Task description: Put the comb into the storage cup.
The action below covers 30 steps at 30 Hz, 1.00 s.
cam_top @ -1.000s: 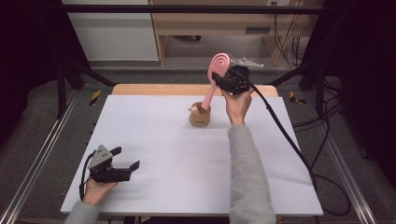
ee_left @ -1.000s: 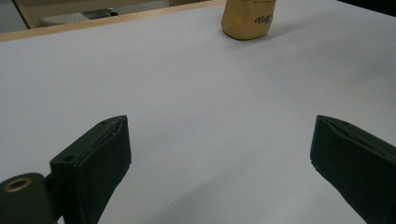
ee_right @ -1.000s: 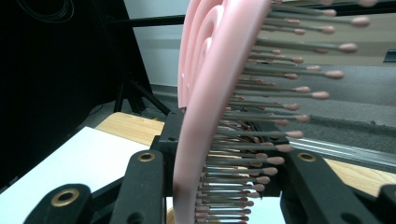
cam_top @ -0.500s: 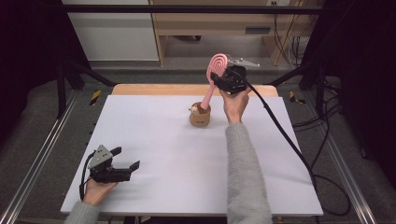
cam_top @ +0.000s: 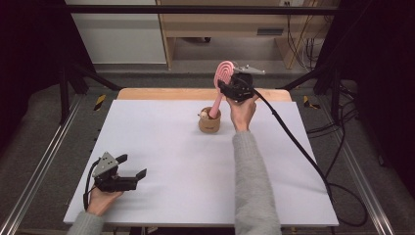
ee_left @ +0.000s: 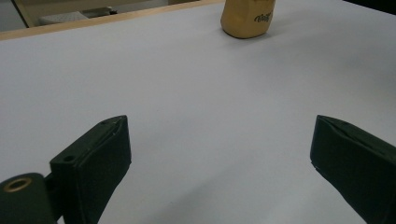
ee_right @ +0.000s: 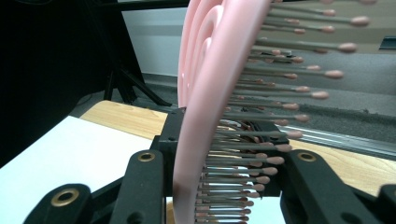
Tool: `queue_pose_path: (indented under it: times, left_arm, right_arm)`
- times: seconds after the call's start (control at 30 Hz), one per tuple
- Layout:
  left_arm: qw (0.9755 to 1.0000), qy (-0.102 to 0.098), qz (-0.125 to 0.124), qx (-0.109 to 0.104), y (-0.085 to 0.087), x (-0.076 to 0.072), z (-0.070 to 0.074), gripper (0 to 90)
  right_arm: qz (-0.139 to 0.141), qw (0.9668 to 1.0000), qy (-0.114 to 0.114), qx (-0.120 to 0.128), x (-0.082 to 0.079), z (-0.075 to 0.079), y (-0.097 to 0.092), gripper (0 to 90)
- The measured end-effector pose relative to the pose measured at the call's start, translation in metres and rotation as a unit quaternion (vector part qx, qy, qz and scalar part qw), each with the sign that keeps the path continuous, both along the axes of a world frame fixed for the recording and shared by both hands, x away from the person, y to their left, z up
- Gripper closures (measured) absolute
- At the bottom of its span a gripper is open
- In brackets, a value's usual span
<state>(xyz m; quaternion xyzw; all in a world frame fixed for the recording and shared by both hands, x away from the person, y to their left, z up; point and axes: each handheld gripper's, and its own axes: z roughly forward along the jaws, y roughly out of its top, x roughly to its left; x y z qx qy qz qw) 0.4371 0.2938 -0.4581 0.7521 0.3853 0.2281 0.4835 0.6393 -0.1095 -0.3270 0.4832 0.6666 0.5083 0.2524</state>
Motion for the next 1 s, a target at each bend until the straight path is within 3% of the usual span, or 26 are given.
queue_pose_path:
  times: [1.0]
  left_arm:
    - [1.0,0.001,-0.001,0.001,0.0,0.0,0.0,5.1]
  right_arm:
    - [-0.007,0.9996,0.022,0.015,0.002,-0.026,0.013,63.2]
